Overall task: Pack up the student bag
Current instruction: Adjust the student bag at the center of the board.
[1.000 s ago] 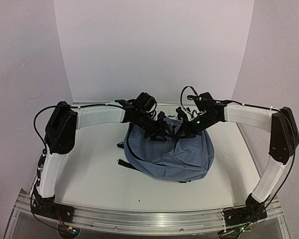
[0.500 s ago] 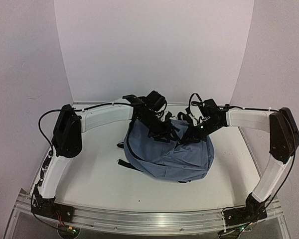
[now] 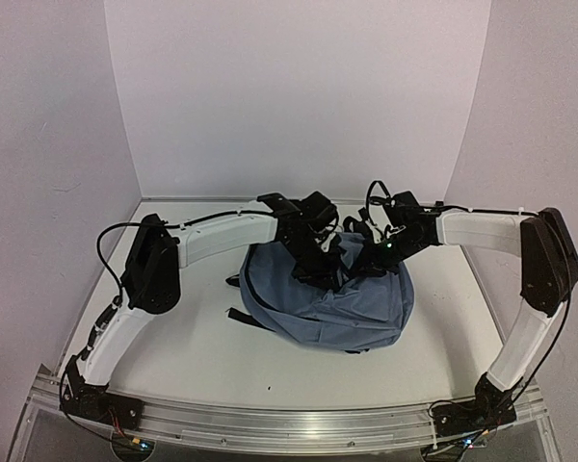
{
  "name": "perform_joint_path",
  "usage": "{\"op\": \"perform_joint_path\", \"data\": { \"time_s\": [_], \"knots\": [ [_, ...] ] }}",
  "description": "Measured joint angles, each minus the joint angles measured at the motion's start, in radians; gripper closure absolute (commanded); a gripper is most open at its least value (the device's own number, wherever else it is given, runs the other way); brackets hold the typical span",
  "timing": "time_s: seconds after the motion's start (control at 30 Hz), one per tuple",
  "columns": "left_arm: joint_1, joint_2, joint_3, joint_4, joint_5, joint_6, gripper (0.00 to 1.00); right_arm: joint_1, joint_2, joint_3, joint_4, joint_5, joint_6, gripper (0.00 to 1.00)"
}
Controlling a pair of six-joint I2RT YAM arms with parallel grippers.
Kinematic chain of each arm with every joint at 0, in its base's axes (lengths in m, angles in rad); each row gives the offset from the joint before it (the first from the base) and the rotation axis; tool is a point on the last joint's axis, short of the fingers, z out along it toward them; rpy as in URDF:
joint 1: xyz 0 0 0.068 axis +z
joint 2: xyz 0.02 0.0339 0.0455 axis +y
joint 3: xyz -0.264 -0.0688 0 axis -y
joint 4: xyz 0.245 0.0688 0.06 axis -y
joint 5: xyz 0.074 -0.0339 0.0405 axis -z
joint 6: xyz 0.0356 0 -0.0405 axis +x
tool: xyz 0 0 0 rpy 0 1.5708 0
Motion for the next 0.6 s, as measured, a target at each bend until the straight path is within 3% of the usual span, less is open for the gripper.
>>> {"op": "perform_joint_path", "data": {
  "time_s": [0.4, 0.6],
  "knots": [
    [-0.006, -0.135, -0.162, 0.097, -0.114, -0.009, 1.00, -0.001, -0.017, -0.017, 0.014, -0.026, 0.007, 1.00],
    [-0.007, -0.366, -0.449, 0.270, -0.228, -0.036, 1.00, -0.003, -0.033, -0.016, 0.020, -0.039, 0.017, 1.00]
  ]
}}
